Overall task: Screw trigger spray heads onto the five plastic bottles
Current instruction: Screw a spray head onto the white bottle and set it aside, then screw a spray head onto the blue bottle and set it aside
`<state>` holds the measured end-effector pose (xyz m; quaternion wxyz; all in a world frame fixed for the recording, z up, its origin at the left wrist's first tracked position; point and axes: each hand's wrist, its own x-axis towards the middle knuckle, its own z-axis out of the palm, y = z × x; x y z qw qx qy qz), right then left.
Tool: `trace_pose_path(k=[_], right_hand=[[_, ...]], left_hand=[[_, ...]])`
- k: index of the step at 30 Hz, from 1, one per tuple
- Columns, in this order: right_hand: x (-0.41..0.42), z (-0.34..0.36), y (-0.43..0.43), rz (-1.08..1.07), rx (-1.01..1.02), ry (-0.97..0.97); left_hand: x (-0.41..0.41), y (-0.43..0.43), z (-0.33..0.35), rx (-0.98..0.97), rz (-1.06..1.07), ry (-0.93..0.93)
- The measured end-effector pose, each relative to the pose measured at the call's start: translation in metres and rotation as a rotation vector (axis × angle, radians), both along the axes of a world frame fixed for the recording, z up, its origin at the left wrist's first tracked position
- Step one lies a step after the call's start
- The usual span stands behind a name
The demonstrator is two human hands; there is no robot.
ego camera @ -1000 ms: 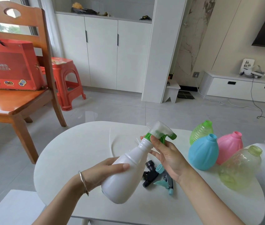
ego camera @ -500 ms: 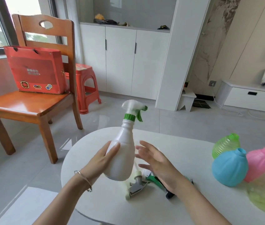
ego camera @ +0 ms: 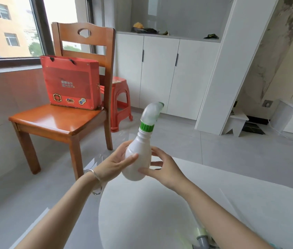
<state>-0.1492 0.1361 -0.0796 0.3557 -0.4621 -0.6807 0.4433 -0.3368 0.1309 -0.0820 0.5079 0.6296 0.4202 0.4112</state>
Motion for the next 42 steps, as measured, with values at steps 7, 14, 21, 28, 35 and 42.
trace_pose_path(k=[7, 14, 21, 28, 35, 42], right_hand=[[-0.019, -0.041, 0.039, 0.020, -0.034, -0.093], [-0.017, -0.060, 0.049, 0.003, -0.051, -0.022], [-0.021, -0.066, 0.051, -0.025, -0.050, -0.029], [-0.011, -0.050, 0.036, -0.018, -0.033, -0.049], [0.057, -0.005, -0.013, -0.070, 0.128, -0.041], [0.153, 0.044, -0.086, -0.172, 0.254, -0.065]], left_hand=[[-0.014, 0.031, -0.048, 0.020, 0.123, 0.072], [-0.016, 0.048, -0.062, 0.068, 0.133, 0.064], [-0.013, 0.049, -0.066, 0.064, 0.103, 0.046], [-0.007, 0.028, -0.063, 0.045, 0.209, 0.134], [0.007, -0.022, -0.050, 0.103, 0.425, 0.204], [0.083, -0.062, -0.020, 0.153, 0.405, 0.129]])
